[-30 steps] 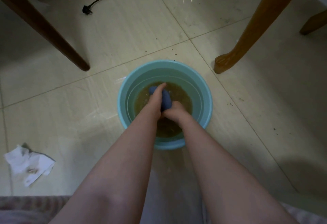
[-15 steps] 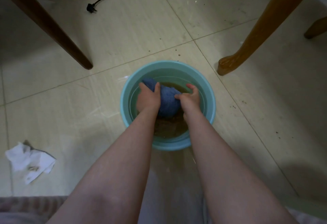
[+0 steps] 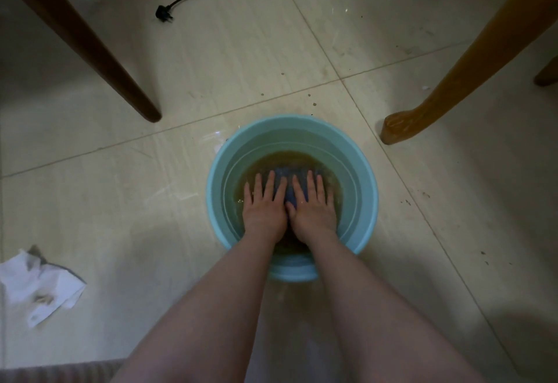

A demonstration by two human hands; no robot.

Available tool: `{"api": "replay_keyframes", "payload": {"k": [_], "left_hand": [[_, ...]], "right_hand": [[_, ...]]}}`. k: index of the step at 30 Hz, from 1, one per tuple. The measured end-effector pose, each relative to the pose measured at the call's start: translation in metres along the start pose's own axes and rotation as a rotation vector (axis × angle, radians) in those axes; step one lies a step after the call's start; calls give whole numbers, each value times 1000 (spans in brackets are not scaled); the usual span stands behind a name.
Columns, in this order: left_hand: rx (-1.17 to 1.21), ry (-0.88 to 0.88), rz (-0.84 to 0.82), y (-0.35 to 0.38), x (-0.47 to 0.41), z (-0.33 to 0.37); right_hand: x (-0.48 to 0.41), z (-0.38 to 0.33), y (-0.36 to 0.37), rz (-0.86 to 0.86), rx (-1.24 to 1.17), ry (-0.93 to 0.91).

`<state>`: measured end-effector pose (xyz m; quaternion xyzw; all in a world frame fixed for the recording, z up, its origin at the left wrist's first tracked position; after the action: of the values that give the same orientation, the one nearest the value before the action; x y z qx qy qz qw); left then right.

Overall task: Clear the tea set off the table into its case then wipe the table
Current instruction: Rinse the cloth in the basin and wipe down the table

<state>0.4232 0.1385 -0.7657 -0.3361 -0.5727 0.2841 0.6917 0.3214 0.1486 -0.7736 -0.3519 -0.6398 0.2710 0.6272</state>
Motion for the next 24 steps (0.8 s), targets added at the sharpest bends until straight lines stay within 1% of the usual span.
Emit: {"api": "replay_keyframes", "payload": {"k": [3, 4, 5, 6, 7, 8, 9, 10, 11, 12, 13, 16, 17, 18, 19, 20, 21, 22, 24], "left_hand": [[75, -23, -65, 3, -3, 4], [125, -16, -68, 1, -4, 5], [193, -7, -42, -2, -5, 6], [278, -10, 22, -7, -3, 6], [371, -32, 120, -11, 0, 4], [484, -77, 220, -14, 4, 3], [625, -141, 283, -15, 6, 1], [791, -215, 298, -14, 8, -2], [962, -291, 280, -10, 8, -4], [1108, -351, 249, -7, 6, -5], [1210, -397, 213, -5, 5, -6], [1392, -511, 100, -4, 4, -11], [1520, -483, 31, -4, 1, -9], [1717, -395, -72, -5, 0, -5], [1945, -278, -191, -8, 1, 1], [2142, -202, -267, -12, 4, 5], [2267, -175, -303, -12, 4, 4], [2325, -161, -320, -12, 4, 2], [2344, -108, -359, -13, 8, 3]], "right_hand": [[-8, -1, -2, -110, -45, 5], [-8, -1, -4, -114, -71, 11], [-7, -2, -6, -72, -96, 31], [-1, -4, -8, 26, -140, 74], [8, -6, -12, 159, -217, 157], [17, -6, -14, 256, -328, 274], [24, -6, -15, 287, -465, 394], [25, -6, -13, 252, -604, 484], [21, -6, -10, 189, -733, 521], [15, -8, -9, 129, -844, 501], [9, -9, -11, 91, -962, 433], [5, -16, -27, 5, -1351, 184], [7, -19, -34, -55, -1466, 95], [10, -22, -42, -128, -1539, 12], [11, -24, -51, -199, -1549, -62], [12, -26, -59, -255, -1468, -114], [13, -27, -68, -288, -1318, -141], [13, -26, -77, -302, -1144, -150], [15, -24, -91, -320, -847, -135]]}}
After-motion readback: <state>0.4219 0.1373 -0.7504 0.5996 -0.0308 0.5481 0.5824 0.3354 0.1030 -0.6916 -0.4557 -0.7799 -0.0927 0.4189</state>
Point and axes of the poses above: each hand's wrist, its own x-axis away from the middle knuckle, its own y-axis out of the palm, z = x × y, the point moved 4 cm from there along -x, towards the middle knuckle, and after that the axes turned 9 degrees about -z, right-handed, at the moved point
